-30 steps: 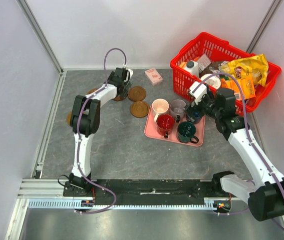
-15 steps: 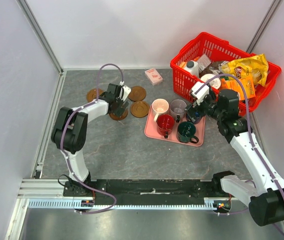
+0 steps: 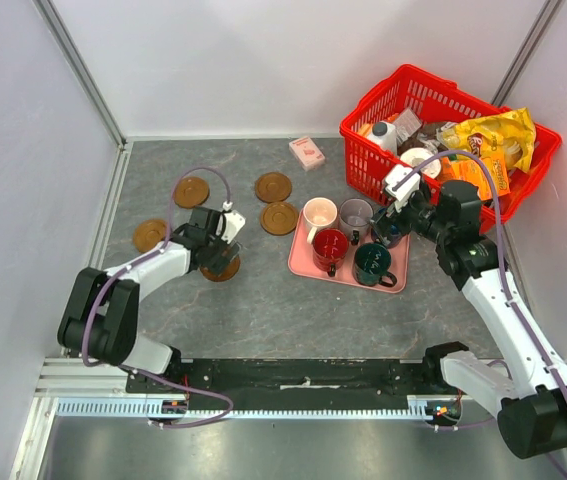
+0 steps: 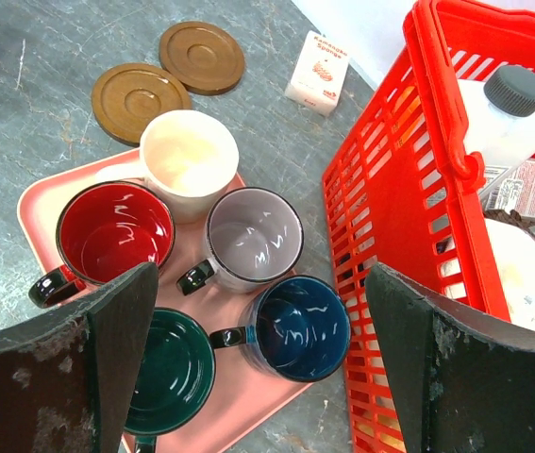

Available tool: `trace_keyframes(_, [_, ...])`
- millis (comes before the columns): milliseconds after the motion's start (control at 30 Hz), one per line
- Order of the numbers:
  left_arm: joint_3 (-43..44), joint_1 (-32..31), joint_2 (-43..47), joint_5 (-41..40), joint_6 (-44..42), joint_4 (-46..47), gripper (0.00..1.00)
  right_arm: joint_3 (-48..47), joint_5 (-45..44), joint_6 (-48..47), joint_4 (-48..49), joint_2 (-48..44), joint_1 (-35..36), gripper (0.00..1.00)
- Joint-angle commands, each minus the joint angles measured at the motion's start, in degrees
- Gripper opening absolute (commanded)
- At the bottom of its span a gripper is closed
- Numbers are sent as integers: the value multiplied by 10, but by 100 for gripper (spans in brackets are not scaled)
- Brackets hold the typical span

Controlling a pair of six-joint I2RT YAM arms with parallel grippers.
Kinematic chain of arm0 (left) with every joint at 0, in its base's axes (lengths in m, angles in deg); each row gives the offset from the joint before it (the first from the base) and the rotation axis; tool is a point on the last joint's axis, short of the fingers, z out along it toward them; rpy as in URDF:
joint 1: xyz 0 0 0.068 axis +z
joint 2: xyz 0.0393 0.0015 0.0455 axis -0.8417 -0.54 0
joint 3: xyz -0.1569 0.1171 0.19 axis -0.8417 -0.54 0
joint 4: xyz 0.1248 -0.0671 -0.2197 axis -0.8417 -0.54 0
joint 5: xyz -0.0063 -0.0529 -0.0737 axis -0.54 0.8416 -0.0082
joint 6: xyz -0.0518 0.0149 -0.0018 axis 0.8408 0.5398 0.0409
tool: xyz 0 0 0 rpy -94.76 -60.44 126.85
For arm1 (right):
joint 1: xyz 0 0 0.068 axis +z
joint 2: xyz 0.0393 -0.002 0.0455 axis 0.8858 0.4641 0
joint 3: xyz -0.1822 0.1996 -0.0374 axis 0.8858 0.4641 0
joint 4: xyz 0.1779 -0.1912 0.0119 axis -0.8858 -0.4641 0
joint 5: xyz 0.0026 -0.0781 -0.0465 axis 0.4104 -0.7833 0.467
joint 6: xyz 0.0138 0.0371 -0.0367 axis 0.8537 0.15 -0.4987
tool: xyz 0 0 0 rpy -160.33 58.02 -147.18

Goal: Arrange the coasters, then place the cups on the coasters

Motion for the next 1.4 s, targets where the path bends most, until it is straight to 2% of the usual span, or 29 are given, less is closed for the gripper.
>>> trace_keyframes(0, [-47, 26, 36, -14, -36, -48, 89, -15, 17, 10, 8, -12, 2, 98])
trace_keyframes(233, [-56, 137, 80, 22, -68, -69, 89, -14, 18, 11, 8, -22, 2, 98])
trace_keyframes(333, [-62, 158, 99, 28, -85, -76, 89, -15, 18, 12, 7, -23, 2, 98])
trace_keyframes(600, [-82, 163, 140, 55, -105, -97, 89, -15, 18, 15, 7, -21, 2, 98])
trace_keyframes(967, [-74, 182, 129, 32, -101, -77, 90, -14, 17, 15, 8, -20, 2, 98])
trace_keyframes(1233, [-33, 181, 172, 87, -76, -98, 90, -14, 18, 15, 8, -18, 2, 98])
trace_keyframes(1367, [8, 178, 189, 147, -64, -122, 90, -14, 18, 15, 8, -16, 1, 98])
